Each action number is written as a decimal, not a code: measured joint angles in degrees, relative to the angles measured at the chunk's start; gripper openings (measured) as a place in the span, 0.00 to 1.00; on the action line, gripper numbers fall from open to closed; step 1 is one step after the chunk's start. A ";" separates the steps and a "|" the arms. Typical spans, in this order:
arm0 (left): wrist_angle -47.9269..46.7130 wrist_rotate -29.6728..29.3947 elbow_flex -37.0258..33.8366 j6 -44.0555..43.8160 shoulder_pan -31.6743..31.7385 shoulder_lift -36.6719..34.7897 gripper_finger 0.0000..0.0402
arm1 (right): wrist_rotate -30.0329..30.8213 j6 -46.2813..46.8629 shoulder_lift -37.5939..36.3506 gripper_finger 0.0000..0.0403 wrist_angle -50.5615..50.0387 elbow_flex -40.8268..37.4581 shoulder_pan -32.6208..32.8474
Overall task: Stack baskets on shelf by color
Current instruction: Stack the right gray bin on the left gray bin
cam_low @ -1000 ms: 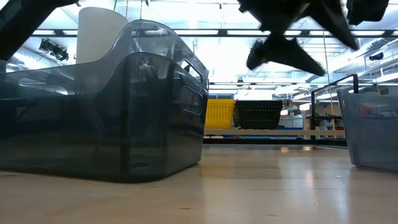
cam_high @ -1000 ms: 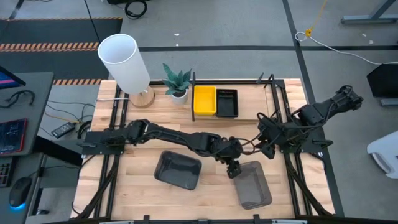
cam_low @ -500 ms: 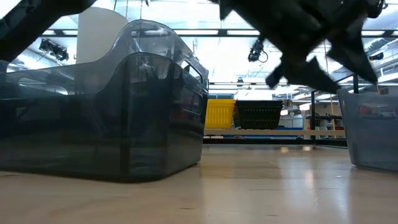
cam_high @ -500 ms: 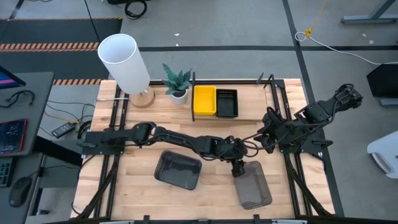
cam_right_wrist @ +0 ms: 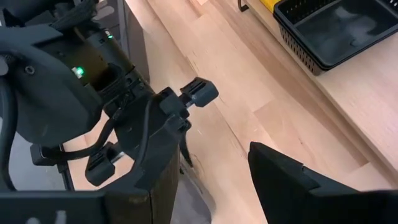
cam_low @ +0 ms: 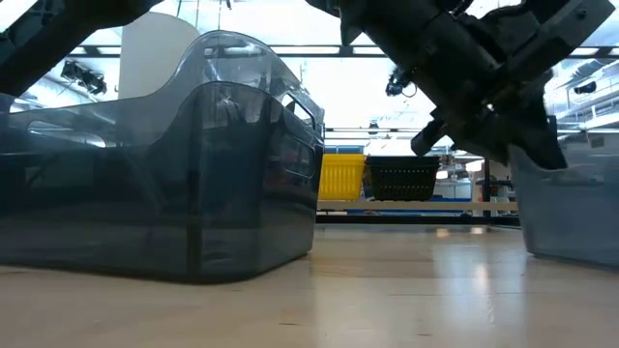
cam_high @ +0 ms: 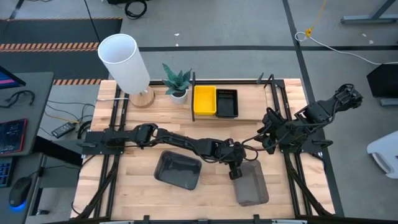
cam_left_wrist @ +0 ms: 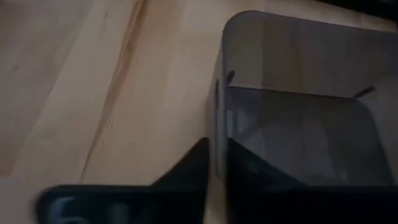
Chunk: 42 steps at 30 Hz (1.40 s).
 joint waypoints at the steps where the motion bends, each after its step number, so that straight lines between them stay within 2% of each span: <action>1: -0.29 0.60 0.00 -0.14 0.09 0.00 0.08 | 0.00 -0.24 0.00 0.49 0.00 0.00 0.00; 3: -1.42 0.64 0.09 -1.76 0.08 -0.03 0.03 | -0.03 -0.52 -0.12 0.49 0.00 0.00 0.00; 7: -4.45 0.07 0.03 -6.25 0.49 -1.15 0.02 | -0.09 -1.14 -0.96 0.49 -0.05 0.00 0.00; 13: -11.71 0.12 0.00 -9.11 0.73 -8.47 0.02 | 1.41 -2.14 -3.36 0.49 -0.07 0.01 -0.02; 18: -23.07 -0.63 0.01 -12.61 0.24 -14.91 0.01 | 3.51 -3.37 -5.43 0.49 -0.04 0.02 -0.02; 24: -37.08 -1.13 0.13 -21.69 -1.48 -23.05 0.01 | 7.73 -5.25 -7.37 0.49 0.03 0.02 -0.02; 28: -46.90 -4.85 -0.02 -26.98 -3.98 -25.86 0.01 | 9.72 -6.89 -8.01 0.49 0.10 0.02 -0.02; 36: -65.79 -16.41 -0.07 -40.98 -11.18 -29.50 0.01 | 11.25 -9.22 -8.20 0.49 0.15 0.02 -0.15; 37: -66.07 -17.04 -0.47 -42.17 -11.85 -30.05 0.01 | 11.53 -9.25 -8.20 0.49 0.15 0.02 -0.15; 39: -64.84 -17.97 -3.92 -44.23 -13.30 -32.84 0.01 | 11.82 -9.25 -8.17 0.49 0.21 0.02 -0.15; 42: -65.41 -18.77 -11.90 -52.19 -15.52 -37.52 0.01 | 11.81 -9.25 -8.19 0.49 0.70 0.02 -0.15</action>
